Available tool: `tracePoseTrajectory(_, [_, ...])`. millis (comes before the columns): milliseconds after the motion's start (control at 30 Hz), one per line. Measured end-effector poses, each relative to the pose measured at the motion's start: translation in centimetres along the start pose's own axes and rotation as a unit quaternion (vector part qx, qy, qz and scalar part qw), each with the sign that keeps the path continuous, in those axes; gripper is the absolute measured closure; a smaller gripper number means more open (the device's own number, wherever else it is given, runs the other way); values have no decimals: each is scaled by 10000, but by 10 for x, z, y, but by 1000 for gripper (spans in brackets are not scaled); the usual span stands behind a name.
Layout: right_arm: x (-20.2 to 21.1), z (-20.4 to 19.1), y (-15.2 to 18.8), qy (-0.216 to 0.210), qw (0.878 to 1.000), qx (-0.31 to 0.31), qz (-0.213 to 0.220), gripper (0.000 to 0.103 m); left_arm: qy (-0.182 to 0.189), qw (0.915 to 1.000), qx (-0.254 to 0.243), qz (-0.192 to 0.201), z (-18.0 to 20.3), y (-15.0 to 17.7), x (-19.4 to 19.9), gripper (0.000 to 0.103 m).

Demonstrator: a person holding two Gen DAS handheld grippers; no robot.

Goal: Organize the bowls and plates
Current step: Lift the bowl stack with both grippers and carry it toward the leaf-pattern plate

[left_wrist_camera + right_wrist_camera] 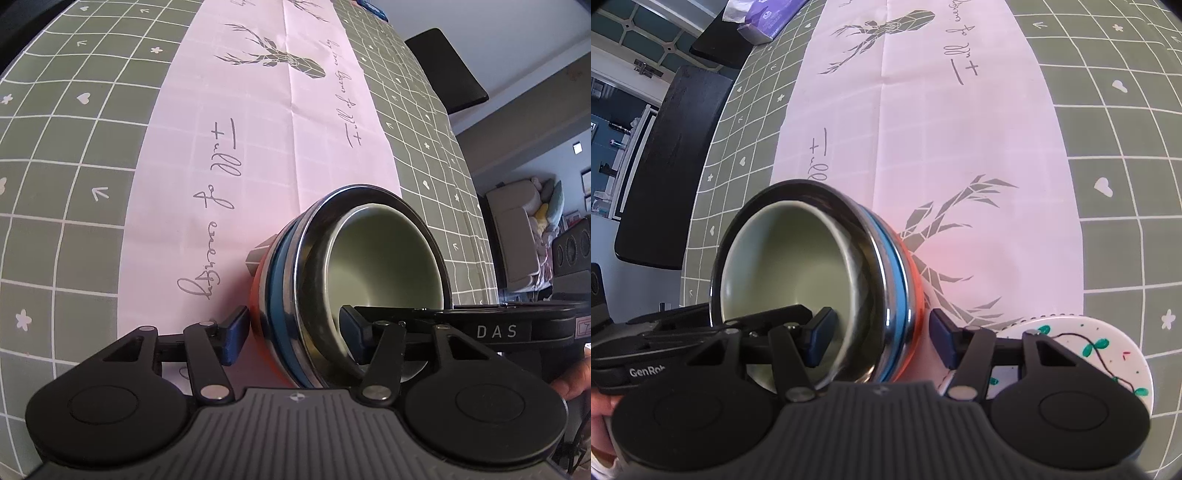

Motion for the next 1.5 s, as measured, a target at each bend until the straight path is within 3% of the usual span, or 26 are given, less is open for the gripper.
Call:
tracePoseTrajectory(233, [4, 1, 1, 95, 9999, -60, 71, 50, -409, 9986, 166, 282, 5, 5, 4, 51])
tracePoseTrajectory(300, [7, 3, 1, 74, 9999, -108, 92, 55, -472, 9982, 181, 330, 5, 6, 5, 52])
tracePoseTrajectory(600, [10, 5, 0, 133, 9995, -248, 157, 61, -672, 9968, 327, 279, 8, 4, 5, 53])
tracePoseTrajectory(1200, [16, -9, 2, 203, 9993, -234, 222, 66, -901, 9950, 397, 136, 6, 3, 20, 54])
tracePoseTrajectory(1500, [50, -16, 1, 156, 9989, -43, 434, 67, -847, 9959, 269, 196, 28, 2, 45, 53])
Point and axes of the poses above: each gripper's, at about its wrist camera, not at the fingertips, and x roughly against the way its jaws point, z to its right, y to its underside, the point moved 4 cm from there along -x, roughly the way its jaws point, and after that the axes turned 13 degrees about z, right-handed, at the moved point
